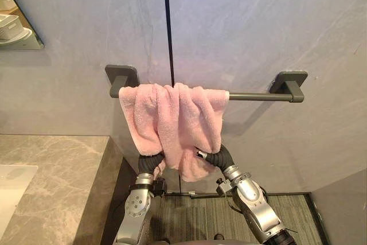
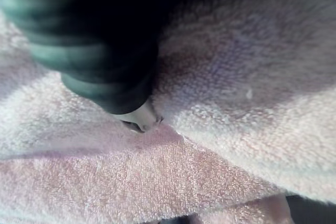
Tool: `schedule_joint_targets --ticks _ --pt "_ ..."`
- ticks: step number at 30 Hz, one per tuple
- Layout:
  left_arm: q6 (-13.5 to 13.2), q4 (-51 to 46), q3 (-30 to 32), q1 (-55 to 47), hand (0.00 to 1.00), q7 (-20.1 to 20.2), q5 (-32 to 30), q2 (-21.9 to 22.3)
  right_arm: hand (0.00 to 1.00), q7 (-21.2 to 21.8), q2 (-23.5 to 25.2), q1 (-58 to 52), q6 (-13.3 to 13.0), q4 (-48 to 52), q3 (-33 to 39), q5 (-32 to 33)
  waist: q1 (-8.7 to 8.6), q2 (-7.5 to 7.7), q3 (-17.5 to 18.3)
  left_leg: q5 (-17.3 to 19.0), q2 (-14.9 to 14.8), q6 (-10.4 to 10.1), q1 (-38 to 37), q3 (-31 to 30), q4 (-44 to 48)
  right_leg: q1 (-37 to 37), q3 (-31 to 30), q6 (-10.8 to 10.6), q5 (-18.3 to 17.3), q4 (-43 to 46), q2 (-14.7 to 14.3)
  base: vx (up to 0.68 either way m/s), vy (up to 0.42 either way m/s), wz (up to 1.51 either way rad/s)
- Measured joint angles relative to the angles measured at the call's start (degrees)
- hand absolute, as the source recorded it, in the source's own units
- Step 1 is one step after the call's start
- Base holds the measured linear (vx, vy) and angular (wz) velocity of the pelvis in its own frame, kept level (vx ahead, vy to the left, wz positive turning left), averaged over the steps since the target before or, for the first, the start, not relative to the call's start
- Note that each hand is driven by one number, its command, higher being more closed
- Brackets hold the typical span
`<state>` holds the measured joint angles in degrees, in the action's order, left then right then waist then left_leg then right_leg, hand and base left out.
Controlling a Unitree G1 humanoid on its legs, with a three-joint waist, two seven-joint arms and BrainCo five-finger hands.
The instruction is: Organize washtable
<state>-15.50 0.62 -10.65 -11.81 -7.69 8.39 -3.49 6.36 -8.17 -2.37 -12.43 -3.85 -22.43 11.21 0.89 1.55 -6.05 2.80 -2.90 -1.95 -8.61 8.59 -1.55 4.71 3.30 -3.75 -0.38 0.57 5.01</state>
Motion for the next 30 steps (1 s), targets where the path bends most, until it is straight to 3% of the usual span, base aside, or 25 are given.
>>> schedule_joint_targets --ticks 19,30 --pt "0.0 -0.01 2.3 0.01 1.0 -0.02 -0.02 0.59 0.0 -0.37 0.93 -2.81 -0.01 0.0 5.07 -0.17 0.0 -0.08 0.15 0.01 0.01 0.0 0.0 0.04 -0.07 0.05 -0.02 -0.05 0.03 -0.24 -0.01 -0.01 -0.005 0.0" --pt "0.0 -0.05 4.07 0.01 1.0 0.08 -0.02 1.06 0.0 -0.32 0.69 -4.58 -0.01 0.0 7.36 -5.3 0.0 -0.29 0.32 0.02 0.01 0.0 0.03 0.03 -0.07 0.05 -0.01 -0.09 0.05 -0.27 -0.01 0.0 0.0 0.0"
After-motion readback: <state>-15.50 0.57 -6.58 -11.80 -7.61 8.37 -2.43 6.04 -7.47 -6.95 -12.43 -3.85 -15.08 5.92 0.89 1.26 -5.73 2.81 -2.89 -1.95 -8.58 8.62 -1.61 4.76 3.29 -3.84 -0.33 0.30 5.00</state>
